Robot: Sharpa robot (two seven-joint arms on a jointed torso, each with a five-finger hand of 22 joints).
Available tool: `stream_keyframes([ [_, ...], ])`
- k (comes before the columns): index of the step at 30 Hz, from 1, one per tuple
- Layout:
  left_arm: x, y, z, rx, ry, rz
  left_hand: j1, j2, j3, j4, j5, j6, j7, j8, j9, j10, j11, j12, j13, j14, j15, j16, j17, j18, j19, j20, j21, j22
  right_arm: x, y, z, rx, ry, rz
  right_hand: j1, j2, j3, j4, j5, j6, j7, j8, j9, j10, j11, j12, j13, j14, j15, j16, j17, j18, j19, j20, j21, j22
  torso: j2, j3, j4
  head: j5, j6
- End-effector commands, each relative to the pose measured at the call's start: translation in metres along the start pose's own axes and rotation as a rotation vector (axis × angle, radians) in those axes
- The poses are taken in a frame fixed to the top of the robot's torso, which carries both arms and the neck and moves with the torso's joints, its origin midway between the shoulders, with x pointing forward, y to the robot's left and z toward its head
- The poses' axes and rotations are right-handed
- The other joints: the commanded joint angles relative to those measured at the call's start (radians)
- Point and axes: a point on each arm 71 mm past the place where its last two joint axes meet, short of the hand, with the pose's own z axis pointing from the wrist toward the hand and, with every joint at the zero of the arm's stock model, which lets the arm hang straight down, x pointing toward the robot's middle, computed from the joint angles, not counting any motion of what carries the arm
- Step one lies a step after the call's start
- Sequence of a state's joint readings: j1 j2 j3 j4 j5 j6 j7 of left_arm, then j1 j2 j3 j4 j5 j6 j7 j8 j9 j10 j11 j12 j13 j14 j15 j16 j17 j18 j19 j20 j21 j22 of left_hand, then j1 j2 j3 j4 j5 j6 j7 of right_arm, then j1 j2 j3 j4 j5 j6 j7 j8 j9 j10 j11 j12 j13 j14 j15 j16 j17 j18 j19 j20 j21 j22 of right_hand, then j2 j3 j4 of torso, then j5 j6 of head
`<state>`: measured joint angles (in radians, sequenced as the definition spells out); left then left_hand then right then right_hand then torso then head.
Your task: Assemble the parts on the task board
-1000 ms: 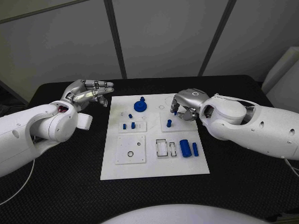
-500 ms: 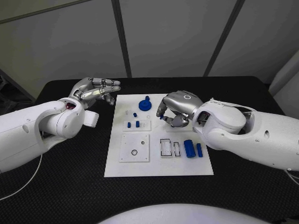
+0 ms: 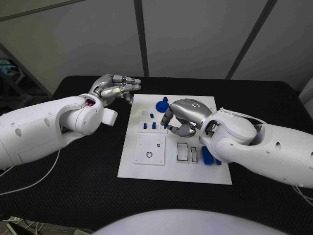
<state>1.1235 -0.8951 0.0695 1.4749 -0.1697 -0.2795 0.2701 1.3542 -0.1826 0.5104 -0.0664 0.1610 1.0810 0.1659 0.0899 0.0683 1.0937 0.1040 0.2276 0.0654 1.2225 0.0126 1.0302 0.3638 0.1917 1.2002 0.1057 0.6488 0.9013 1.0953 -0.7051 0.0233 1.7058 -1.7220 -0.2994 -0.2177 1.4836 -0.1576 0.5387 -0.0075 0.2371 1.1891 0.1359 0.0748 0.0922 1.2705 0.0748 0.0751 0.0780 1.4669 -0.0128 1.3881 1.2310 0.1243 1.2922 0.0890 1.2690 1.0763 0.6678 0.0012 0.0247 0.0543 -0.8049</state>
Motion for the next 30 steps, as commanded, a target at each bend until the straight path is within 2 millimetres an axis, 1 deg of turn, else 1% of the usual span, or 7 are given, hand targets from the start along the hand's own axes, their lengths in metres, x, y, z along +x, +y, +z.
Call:
stream_keyframes([
  [1,0.002,-0.001,0.001,0.006,0.014,-0.006,0.001,0.004,0.005,-0.002,0.004,0.004,0.004,-0.005,-0.001,-0.006,-0.001,0.0,-0.001,-0.007,0.0,-0.004,-0.001,-0.009,-0.008,0.002,-0.004,-0.001,0.008,0.003,0.002,-0.017,0.012,0.051,-0.008,0.001,-0.001,-0.005,-0.003,0.004,0.002,-0.002,0.0,0.016,-0.009,0.006,0.0,0.047,-0.004,0.005,0.001,-0.018,-0.005,-0.003,0.007,0.001,0.001,0.0017,-0.0006,0.016,-0.007],
  [3,0.003,-0.002,0.001,0.007,0.016,-0.007,0.001,0.004,0.005,-0.002,0.004,0.004,0.004,-0.005,-0.001,-0.006,-0.001,0.0,-0.001,-0.007,0.0,-0.004,-0.001,-0.009,-0.008,0.002,-0.004,-0.001,0.017,0.004,0.003,-0.019,0.025,0.064,-0.009,0.001,-0.001,-0.005,-0.003,0.004,0.002,-0.002,0.0,0.016,-0.009,0.005,0.0,0.047,-0.004,0.005,0.001,-0.018,-0.005,-0.003,0.007,0.001,0.0,-0.0004,0.0003,0.024,-0.012],
  [7,0.005,-0.002,0.002,0.008,0.02,-0.009,0.001,0.004,0.005,-0.002,0.004,0.004,0.004,-0.005,-0.001,-0.006,-0.001,0.0,-0.001,-0.007,0.0,-0.004,-0.001,-0.009,-0.008,0.002,-0.004,-0.001,0.029,0.006,0.006,-0.021,0.05,0.081,-0.011,0.002,-0.001,-0.005,-0.004,0.003,0.002,-0.003,0.0,0.015,-0.009,0.005,0.0,0.047,-0.004,0.005,0.001,-0.018,-0.006,-0.003,0.007,0.001,0.0,0.0003,0.0016,0.036,-0.02],
  [10,0.006,-0.002,0.002,0.008,0.022,-0.009,0.001,0.004,0.005,-0.002,0.004,0.004,0.004,-0.005,-0.001,-0.006,-0.001,0.0,-0.001,-0.007,0.0,-0.004,-0.001,-0.009,-0.008,0.002,-0.004,-0.001,0.036,0.007,0.006,-0.021,0.062,0.09,-0.012,0.002,-0.001,-0.005,-0.004,0.003,0.002,-0.003,0.0,0.015,-0.009,0.005,0.0,0.047,-0.004,0.005,0.001,-0.018,-0.006,-0.003,0.007,0.001,0.0,0.0003,-0.0013,0.043,-0.023],
  [18,0.008,-0.002,0.003,0.008,0.027,-0.011,0.001,0.004,0.005,-0.002,0.004,0.004,0.004,-0.005,-0.001,-0.006,-0.001,0.0,-0.001,-0.007,0.0,-0.004,-0.001,-0.009,-0.008,0.002,-0.004,-0.001,0.045,0.011,0.008,-0.025,0.091,0.105,-0.014,0.003,-0.002,-0.005,-0.004,0.003,0.002,-0.003,0.0,0.015,-0.009,0.004,0.0,0.047,-0.004,0.006,0.002,-0.018,-0.006,-0.003,0.007,0.001,0.0,0.0007,-0.0019,0.049,-0.028],
  [22,0.008,-0.002,0.003,0.008,0.027,-0.011,0.001,0.005,0.006,-0.002,0.004,0.005,0.004,-0.004,-0.001,-0.007,-0.001,0.0,-0.001,-0.007,0.001,-0.004,-0.002,-0.01,-0.009,0.002,-0.004,-0.001,0.048,0.012,0.008,-0.026,0.102,0.11,-0.014,0.003,-0.002,-0.005,-0.004,0.003,0.002,-0.003,0.0,0.015,-0.009,0.004,0.0,0.047,-0.003,0.006,0.002,-0.018,-0.006,-0.003,0.007,0.001,0.001,0.002,-0.0019,0.052,-0.031],
  [30,0.007,-0.002,0.004,0.007,0.026,-0.011,0.001,0.005,0.006,-0.002,0.004,0.005,0.004,-0.004,-0.001,-0.007,-0.001,0.0,-0.001,-0.007,0.001,-0.004,-0.002,-0.01,-0.009,0.002,-0.004,-0.001,0.051,0.012,0.008,-0.022,0.121,0.111,-0.017,0.004,-0.003,-0.005,-0.004,0.003,0.003,-0.003,0.001,0.015,-0.009,0.004,0.001,0.047,-0.003,0.006,0.002,-0.018,-0.007,-0.002,0.007,0.001,0.0,0.0016,-0.0017,0.055,-0.033],
])
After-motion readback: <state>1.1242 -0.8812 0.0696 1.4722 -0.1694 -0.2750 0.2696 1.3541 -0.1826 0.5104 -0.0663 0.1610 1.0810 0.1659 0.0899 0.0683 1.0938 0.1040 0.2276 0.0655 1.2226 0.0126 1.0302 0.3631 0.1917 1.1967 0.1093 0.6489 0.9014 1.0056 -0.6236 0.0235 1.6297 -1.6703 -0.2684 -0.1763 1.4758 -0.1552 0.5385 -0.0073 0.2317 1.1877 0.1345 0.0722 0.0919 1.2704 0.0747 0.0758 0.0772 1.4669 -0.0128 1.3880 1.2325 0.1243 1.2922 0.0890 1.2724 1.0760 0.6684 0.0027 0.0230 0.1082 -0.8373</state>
